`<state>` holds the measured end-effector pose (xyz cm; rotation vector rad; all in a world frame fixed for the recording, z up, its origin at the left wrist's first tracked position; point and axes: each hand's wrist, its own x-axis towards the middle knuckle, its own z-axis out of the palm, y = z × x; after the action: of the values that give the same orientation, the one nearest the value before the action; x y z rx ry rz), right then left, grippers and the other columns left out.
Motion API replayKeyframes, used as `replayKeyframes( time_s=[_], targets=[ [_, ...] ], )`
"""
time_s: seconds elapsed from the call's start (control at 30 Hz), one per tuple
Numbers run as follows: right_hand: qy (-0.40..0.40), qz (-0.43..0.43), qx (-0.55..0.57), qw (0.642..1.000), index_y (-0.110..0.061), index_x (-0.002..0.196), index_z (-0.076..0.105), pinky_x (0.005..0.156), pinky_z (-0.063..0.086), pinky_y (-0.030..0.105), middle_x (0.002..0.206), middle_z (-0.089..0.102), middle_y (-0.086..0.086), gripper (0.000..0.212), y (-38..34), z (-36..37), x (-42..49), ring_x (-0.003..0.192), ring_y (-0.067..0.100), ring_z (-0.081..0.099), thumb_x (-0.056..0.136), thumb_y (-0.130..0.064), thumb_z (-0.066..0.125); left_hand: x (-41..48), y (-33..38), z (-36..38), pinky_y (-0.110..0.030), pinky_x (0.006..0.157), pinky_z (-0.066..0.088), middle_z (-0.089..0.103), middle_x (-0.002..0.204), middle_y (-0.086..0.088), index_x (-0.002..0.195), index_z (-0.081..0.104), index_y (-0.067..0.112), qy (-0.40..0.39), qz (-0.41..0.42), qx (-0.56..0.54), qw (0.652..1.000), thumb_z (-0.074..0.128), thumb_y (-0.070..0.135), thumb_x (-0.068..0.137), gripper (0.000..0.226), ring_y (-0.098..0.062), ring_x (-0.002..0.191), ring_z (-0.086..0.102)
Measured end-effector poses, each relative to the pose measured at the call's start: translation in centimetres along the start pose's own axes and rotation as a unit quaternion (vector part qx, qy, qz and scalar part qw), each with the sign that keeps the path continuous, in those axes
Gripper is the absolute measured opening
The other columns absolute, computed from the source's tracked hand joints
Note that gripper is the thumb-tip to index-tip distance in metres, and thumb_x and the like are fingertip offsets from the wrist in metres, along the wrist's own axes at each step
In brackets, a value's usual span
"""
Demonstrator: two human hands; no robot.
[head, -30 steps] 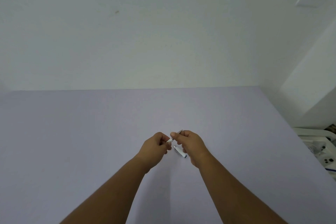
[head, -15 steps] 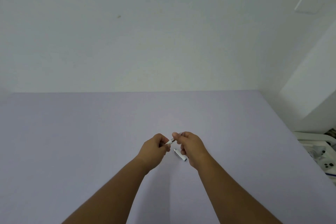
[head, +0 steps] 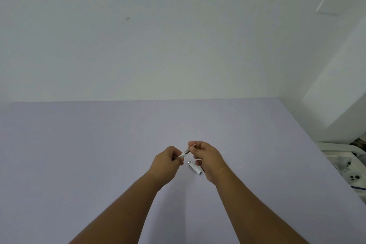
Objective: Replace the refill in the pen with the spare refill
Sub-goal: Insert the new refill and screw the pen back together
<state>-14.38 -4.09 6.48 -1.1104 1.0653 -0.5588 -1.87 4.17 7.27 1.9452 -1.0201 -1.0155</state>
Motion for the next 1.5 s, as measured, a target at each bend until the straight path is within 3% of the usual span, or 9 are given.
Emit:
replayKeyframes(
  time_s=[0.13, 0.3, 0.6, 0.73, 0.87, 1.03, 1.17, 1.3, 1.5],
  targets=[
    [0.038, 0.034, -0.062, 0.997, -0.014, 0.08, 0.061, 0.056, 0.04, 0.025, 0.072, 0.053, -0.001, 0.028, -0.07, 0.08, -0.1, 0.059, 0.014, 0.042, 0.08, -0.041, 0.069, -0.13, 0.16, 0.18, -0.022, 0.06, 0.043, 0.07, 0.091, -0.003, 0.084, 0.057, 0.023, -0.008, 0.006, 0.007, 1.0, 0.052, 0.02, 0.091, 0.009, -0.015, 0.074, 0.056],
    [-0.01, 0.007, 0.013, 1.0, -0.019, 0.088, 0.07, 0.06, 0.042, 0.023, 0.082, 0.063, -0.003, 0.007, 0.04, -0.1, -0.32, 0.07, 0.014, 0.047, 0.086, -0.022, 0.064, -0.16, 0.28, 0.09, -0.023, 0.061, 0.043, 0.07, 0.089, -0.001, 0.086, 0.057, 0.022, -0.007, 0.003, 0.0, 1.0, 0.052, 0.019, 0.091, 0.008, -0.015, 0.074, 0.056],
    [-0.007, 0.004, 0.002, 1.0, -0.02, 0.082, 0.069, 0.055, 0.04, 0.021, 0.079, 0.063, -0.003, 0.008, -0.17, 0.09, -0.58, 0.065, 0.012, 0.045, 0.085, -0.026, 0.066, -0.3, 0.38, 0.12, -0.022, 0.061, 0.044, 0.07, 0.091, -0.003, 0.083, 0.057, 0.023, -0.004, 0.011, 0.003, 1.0, 0.053, 0.02, 0.091, 0.009, -0.015, 0.074, 0.056],
    [0.041, 0.029, -0.074, 0.996, -0.013, 0.079, 0.061, 0.059, 0.039, 0.025, 0.075, 0.055, -0.002, 0.036, -0.29, 0.38, -0.36, 0.062, 0.013, 0.044, 0.077, -0.048, 0.069, -0.31, 0.52, 0.24, -0.022, 0.063, 0.044, 0.069, 0.088, 0.001, 0.081, 0.057, 0.025, -0.01, 0.016, 0.002, 1.0, 0.053, 0.02, 0.092, 0.012, -0.014, 0.075, 0.057],
    [-0.005, 0.001, 0.0, 1.0, -0.021, 0.084, 0.07, 0.058, 0.041, 0.022, 0.086, 0.062, -0.003, 0.009, -0.39, 0.06, -0.32, 0.071, 0.013, 0.046, 0.084, -0.03, 0.066, 0.01, 0.71, 0.16, -0.022, 0.06, 0.043, 0.07, 0.092, -0.005, 0.083, 0.058, 0.023, -0.003, 0.014, 0.002, 1.0, 0.053, 0.019, 0.091, 0.01, -0.015, 0.073, 0.055],
    [0.031, 0.028, -0.07, 0.997, -0.016, 0.078, 0.061, 0.056, 0.039, 0.025, 0.079, 0.058, -0.001, 0.034, -0.47, 0.28, -0.03, 0.061, 0.014, 0.044, 0.078, -0.049, 0.067, 0.08, 0.52, 0.42, -0.023, 0.061, 0.044, 0.068, 0.083, 0.004, 0.082, 0.058, 0.024, -0.012, 0.013, -0.006, 1.0, 0.053, 0.019, 0.091, 0.011, -0.013, 0.072, 0.056],
    [0.002, -0.006, 0.004, 1.0, -0.022, 0.081, 0.07, 0.057, 0.04, 0.023, 0.081, 0.062, -0.003, 0.007, -0.43, -0.18, -0.01, 0.068, 0.013, 0.046, 0.084, -0.026, 0.066, 0.39, 0.76, 0.31, -0.023, 0.061, 0.043, 0.069, 0.085, 0.0, 0.084, 0.058, 0.023, -0.004, 0.012, -0.003, 1.0, 0.053, 0.02, 0.091, 0.009, -0.014, 0.072, 0.055],
    [0.039, 0.029, -0.07, 0.996, -0.015, 0.077, 0.061, 0.054, 0.039, 0.024, 0.072, 0.055, -0.001, 0.032, -0.39, -0.05, 0.14, 0.058, 0.014, 0.043, 0.078, -0.046, 0.069, 0.28, 0.82, 0.5, -0.024, 0.062, 0.044, 0.07, 0.092, -0.008, 0.081, 0.057, 0.024, -0.011, 0.013, 0.007, 1.0, 0.054, 0.021, 0.091, 0.011, -0.016, 0.072, 0.054],
    [0.011, -0.002, -0.014, 1.0, -0.015, 0.077, 0.068, 0.055, 0.041, 0.022, 0.073, 0.058, -0.001, 0.016, -0.3, -0.36, 0.19, 0.056, 0.011, 0.044, 0.083, -0.03, 0.068, 0.36, 0.84, 0.45, -0.024, 0.061, 0.043, 0.07, 0.094, -0.008, 0.08, 0.057, 0.024, -0.005, 0.015, 0.012, 1.0, 0.053, 0.02, 0.091, 0.012, -0.016, 0.073, 0.054]
  ],
)
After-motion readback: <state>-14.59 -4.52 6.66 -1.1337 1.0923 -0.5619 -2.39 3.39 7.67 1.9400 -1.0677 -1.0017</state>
